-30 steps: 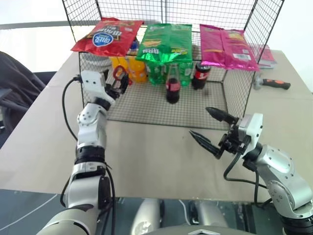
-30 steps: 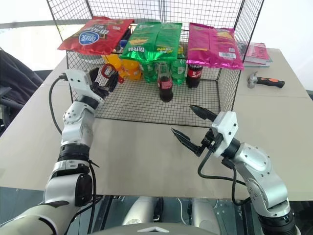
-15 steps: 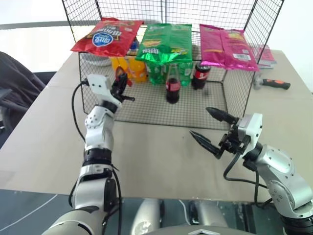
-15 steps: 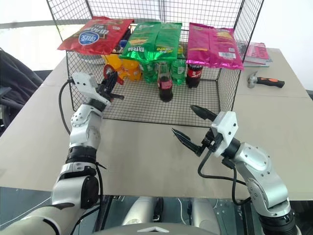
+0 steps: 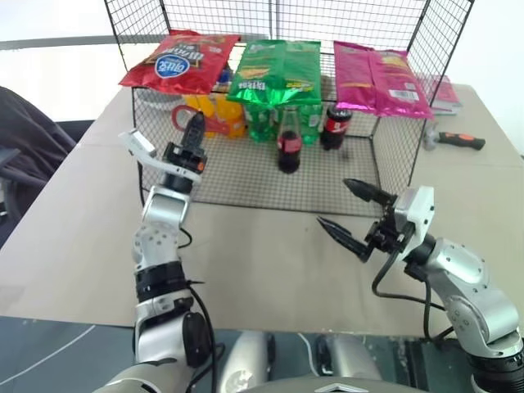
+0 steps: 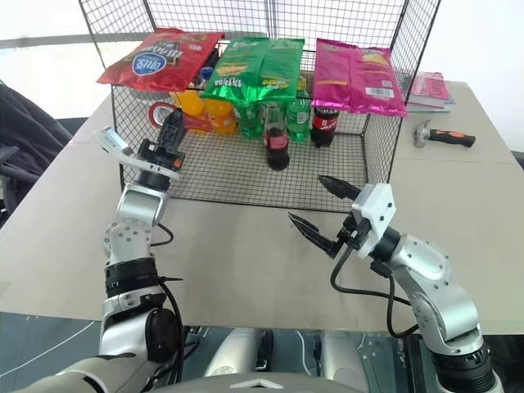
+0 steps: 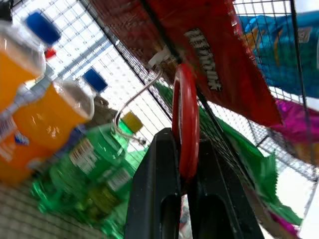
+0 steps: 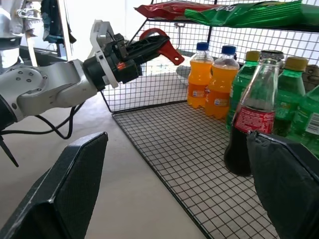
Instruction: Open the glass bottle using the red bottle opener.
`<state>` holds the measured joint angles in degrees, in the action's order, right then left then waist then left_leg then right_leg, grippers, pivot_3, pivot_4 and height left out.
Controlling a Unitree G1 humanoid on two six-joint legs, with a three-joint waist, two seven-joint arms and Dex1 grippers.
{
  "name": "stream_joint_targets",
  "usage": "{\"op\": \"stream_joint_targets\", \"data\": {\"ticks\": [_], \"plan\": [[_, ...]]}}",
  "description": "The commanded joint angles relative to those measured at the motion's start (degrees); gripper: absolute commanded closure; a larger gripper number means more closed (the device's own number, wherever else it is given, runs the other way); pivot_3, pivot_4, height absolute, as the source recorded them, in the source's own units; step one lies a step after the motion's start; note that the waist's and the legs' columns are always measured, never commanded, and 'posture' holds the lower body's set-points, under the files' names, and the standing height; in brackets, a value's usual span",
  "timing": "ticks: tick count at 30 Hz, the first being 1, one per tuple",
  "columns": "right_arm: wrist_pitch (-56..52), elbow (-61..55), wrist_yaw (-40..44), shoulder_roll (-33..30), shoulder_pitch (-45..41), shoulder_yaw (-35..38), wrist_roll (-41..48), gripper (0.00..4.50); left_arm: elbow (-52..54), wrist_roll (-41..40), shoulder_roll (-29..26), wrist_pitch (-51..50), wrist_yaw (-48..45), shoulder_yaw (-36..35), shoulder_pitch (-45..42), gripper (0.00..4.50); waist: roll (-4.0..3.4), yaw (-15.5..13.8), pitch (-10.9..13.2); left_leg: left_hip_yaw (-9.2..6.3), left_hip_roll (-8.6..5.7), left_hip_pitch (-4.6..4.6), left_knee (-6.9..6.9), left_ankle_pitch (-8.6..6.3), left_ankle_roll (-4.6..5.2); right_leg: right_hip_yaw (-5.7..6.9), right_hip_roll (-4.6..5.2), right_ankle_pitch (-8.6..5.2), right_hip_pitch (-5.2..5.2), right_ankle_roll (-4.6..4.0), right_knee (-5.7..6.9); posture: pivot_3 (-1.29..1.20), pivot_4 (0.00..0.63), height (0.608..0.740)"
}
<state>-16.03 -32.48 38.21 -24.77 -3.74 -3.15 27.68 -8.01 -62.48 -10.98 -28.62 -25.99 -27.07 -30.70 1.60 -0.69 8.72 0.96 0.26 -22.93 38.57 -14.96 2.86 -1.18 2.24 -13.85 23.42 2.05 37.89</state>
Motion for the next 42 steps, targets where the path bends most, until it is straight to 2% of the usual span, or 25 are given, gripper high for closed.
{"op": "stream_joint_targets", "data": {"ticks": [1, 6, 10, 14, 22, 25, 30, 33, 38, 41, 42], "plan": [[-2.4, -0.8, -0.8, -0.1, -2.3, 0.4, 1.8, 0.0, 5.3, -5.1, -1.0, -7.4, -2.2, 2.3, 1.3, 4.46, 0.0, 0.0, 0.0, 0.0, 0.0, 0.0, 0.0, 0.0, 0.0, -0.01, 0.0, 0.0, 0.0, 0.0, -0.01, 0.0, 0.15, 0.709], [-21.3, -1.9, -6.7, -2.4, -8.8, -1.4, 6.0, 0.0, 8.4, -6.1, -4.1, -18.9, -9.7, 10.7, 4.5, 4.46, -0.03, 0.1, 0.0, 0.0, -0.01, 0.02, 0.0, 0.01, -0.02, -0.02, -0.03, -0.01, 0.0, -0.02, 0.03, 0.0, 0.15, 0.709], [-34.5, -1.5, -6.1, -2.6, -14.0, -2.4, 15.3, 0.0, 9.1, -3.0, -6.7, -22.4, -16.0, 17.0, 5.0, 4.46, -0.05, 0.1, 0.0, -0.02, 0.0, 0.02, -0.02, 0.02, -0.03, -0.01, -0.04, -0.02, 0.01, -0.05, 0.02, 0.0, 0.15, 0.709], [-43.0, 0.5, -6.9, -0.3, -17.8, -3.0, 22.1, 0.0, 9.1, 0.9, -8.6, -23.0, -22.0, 22.3, 4.6, 4.46, -0.07, 0.2, 0.0, -0.01, 0.0, 0.01, -0.1, 0.02, -0.02, -0.04, -0.04, -0.03, 0.03, -0.06, -0.04, 0.0, 0.15, 0.709], [-54.9, 4.4, -15.2, 5.8, -20.7, 3.0, 37.5, 0.0, 7.6, 4.5, -9.9, -23.0, -29.4, 25.4, 3.7, 4.46, -0.08, 0.2, 0.0, 0.0, 0.0, -0.06, -0.1, 0.01, -0.02, -0.05, 0.04, -0.03, 0.07, -0.06, -0.06, 0.0, 0.15, 0.709], [-56.8, 4.3, -16.6, 5.0, -20.9, 3.5, 39.9, 0.84, 6.5, 6.0, -9.8, -22.3, -30.5, 25.5, 3.3, 4.5, -0.09, 0.1, 0.1, 0.0, 0.0, -0.06, -0.1, 0.01, -0.01, -0.04, 0.05, -0.03, 0.07, -0.06, -0.07, 0.0, 0.15, 0.709], [-57.5, 4.4, -18.2, 4.8, -21.3, 3.6, 41.7, 3.17, 5.9, 7.2, -10.0, -22.9, -32.3, 25.9, 3.1, 4.5, -0.09, 0.3, 0.1, 0.0, 0.0, -0.12, -0.13, 0.01, -0.01, -0.05, 0.03, -0.03, 0.16, -0.06, -0.08, 0.0, 0.15, 0.709], [-57.9, 4.3, -18.0, 4.5, -21.4, 3.3, 42.3, 4.36, 5.6, 8.1, -10.3, -22.9, -33.2, 26.5, 3.0, 4.5, -0.09, 0.6, 0.1, 0.0, 0.01, -0.15, -0.13, 0.01, -0.01, -0.05, 0.03, -0.03, 0.18, -0.05, -0.09, 0.0, 0.15, 0.709], [-57.9, 3.6, -16.8, 3.2, -20.8, 2.8, 43.8, 4.44, 5.6, 7.8, -10.8, -24.6, -34.6, 27.1, 2.9, 4.5, -0.09, 1.0, 0.1, -0.01, 0.01, -0.19, -0.13, 0.01, 0.0, -0.04, 0.03, -0.02, 0.18, -0.04, -0.13, 0.0, 0.15, 0.709], [-57.0, 2.3, -16.5, 1.7, -18.5, 2.1, 42.2, 4.44, 6.7, 9.8, -11.2, -22.1, -35.8, 27.7, 3.2, 4.5, -0.09, 1.2, 0.1, -0.01, 0.01, -0.19, -0.14, 0.01, 0.0, -0.03, 0.02, -0.02, 0.19, -0.03, -0.13, 0.0, 0.15, 0.709], [-55.5, 1.9, -16.8, 1.3, -17.7, 1.9, 40.1, 4.5, 7.1, 9.8, -11.3, -21.7, -36.3, 27.6, 3.2, 3.76, -0.09, 1.2, 0.1, -0.03, 0.01, -0.2, -0.14, 0.01, 0.0, -0.01, 0.02, -0.03, 0.18, -0.03, -0.15, 0.0, 0.15, 0.709]]}}
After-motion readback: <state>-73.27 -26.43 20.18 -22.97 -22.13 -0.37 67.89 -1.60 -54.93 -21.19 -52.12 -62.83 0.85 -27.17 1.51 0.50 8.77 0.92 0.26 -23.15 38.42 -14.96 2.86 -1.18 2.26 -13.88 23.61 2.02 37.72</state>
